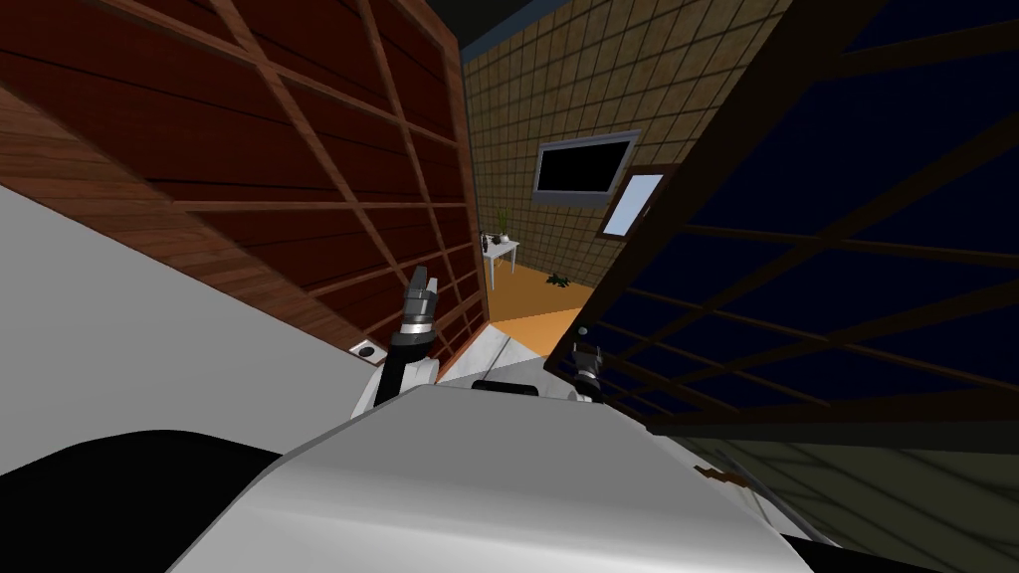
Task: Pull the door open
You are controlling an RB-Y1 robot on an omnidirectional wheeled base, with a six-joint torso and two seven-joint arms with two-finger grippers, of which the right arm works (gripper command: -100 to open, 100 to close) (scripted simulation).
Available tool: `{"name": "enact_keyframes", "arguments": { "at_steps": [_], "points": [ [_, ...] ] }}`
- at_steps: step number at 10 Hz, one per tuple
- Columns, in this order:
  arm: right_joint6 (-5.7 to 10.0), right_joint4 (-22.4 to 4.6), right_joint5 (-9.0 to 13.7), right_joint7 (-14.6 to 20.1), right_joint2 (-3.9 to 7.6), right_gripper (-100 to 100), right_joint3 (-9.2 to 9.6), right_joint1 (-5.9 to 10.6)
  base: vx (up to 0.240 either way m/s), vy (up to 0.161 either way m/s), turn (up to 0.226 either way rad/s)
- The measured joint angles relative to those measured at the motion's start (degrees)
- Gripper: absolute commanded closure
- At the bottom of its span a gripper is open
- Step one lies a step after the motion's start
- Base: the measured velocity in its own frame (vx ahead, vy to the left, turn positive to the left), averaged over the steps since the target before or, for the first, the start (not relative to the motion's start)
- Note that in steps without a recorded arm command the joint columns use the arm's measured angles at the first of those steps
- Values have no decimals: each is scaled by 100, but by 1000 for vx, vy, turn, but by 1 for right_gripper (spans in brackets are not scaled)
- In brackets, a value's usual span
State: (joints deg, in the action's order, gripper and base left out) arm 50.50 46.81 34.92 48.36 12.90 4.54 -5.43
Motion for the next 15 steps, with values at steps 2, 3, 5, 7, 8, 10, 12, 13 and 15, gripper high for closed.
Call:
{"name": "enact_keyframes", "arguments": {
  "at_steps": [2, 3, 5, 7, 8, 10, 12, 13, 15],
  "points": [
    [2, -15, 97, 267, -22, -100, 50, 36, -55, -6, 26],
    [-2, -11, 180, 440, -42, -100, 92, 60, -53, -6, 9],
    [-21, 22, 281, 713, -67, -100, 139, 71, -50, 1, 21],
    [-41, 66, 396, 1001, -94, -100, 193, 80, -44, -6, 10],
    [-45, 73, 447, 1143, -108, -100, 218, 92, -55, 1, 26],
    [-62, 92, 549, 1416, -130, -100, 265, 116, -38, -6, 9],
    [-76, 116, 646, 1678, -157, -100, 310, 134, -44, -7, 18],
    [-84, 125, 697, 1824, -168, -100, 333, 148, -36, -1, 12],
    [-92, 140, 777, 2067, -183, -100, 373, 158, -31, -5, 11]
  ]
}}
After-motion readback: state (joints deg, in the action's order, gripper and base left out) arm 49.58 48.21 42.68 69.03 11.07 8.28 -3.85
